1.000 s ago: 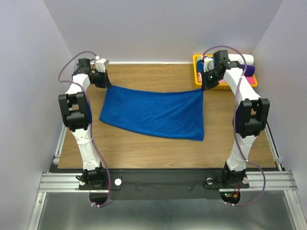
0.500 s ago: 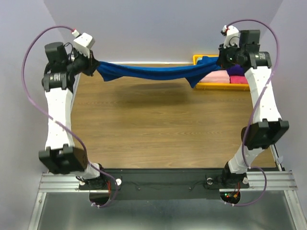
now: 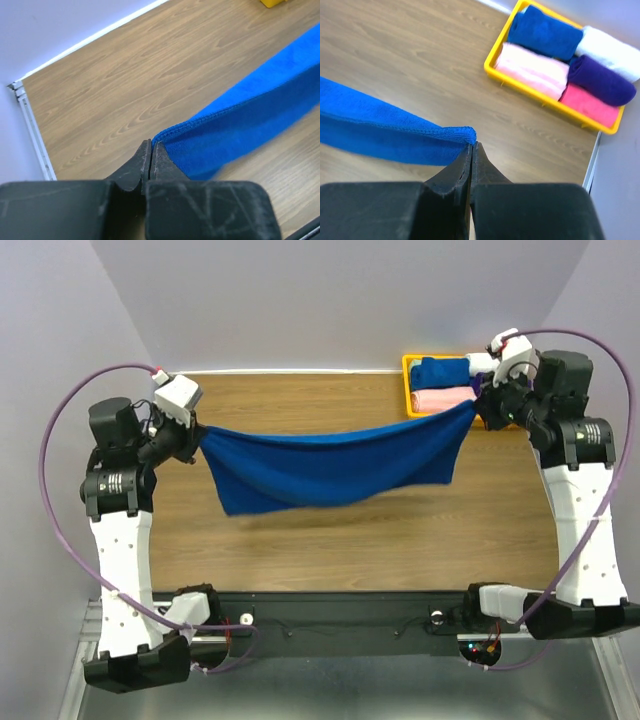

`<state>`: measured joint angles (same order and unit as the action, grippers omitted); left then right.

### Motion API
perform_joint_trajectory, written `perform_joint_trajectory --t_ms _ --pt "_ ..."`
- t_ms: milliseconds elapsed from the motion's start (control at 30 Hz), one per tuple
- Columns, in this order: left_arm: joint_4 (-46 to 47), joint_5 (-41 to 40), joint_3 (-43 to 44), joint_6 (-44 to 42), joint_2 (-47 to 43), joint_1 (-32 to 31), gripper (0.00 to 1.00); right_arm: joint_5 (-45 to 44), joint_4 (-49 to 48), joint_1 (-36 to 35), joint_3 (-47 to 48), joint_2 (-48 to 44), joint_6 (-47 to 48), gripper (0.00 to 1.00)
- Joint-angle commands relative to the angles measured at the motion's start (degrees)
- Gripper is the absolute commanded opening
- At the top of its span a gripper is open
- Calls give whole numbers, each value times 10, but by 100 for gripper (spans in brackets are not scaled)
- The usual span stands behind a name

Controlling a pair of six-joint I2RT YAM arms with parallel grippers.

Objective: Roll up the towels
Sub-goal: Flatten the towel, then fold the towel

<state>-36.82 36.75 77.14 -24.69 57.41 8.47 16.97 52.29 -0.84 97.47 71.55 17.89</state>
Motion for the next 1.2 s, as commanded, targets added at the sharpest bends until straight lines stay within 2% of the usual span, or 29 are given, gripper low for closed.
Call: perform_joint_trajectory --t_ms 0,100,233,367,533,633,867,1000,1167 --pt "-5 -27 -26 -13 2 3 0 -13 -12 4 -47 0 23 1" --pt "14 -34 -40 -12 47 3 0 2 -21 3 -58 53 22 0" --pt "60 -33 -48 -4 156 3 0 36 -65 4 -69 143 3 1" --pt "160 -45 -63 -3 240 0 0 53 -124 3 -71 234 -10 1" --pt "213 -48 -19 -1 387 -1 0 57 -192 4 -78 323 -21 1" --pt "242 -42 5 1 441 0 0 57 -218 4 -72 356 -19 0" --pt "262 -46 39 11 488 -1 0 55 -232 4 -53 389 -11 1" --pt "236 -36 13 -13 448 -1 0 54 -232 5 -58 365 -6 1" --pt "164 -37 -26 -80 367 0 0 58 -229 6 -118 301 22 1"
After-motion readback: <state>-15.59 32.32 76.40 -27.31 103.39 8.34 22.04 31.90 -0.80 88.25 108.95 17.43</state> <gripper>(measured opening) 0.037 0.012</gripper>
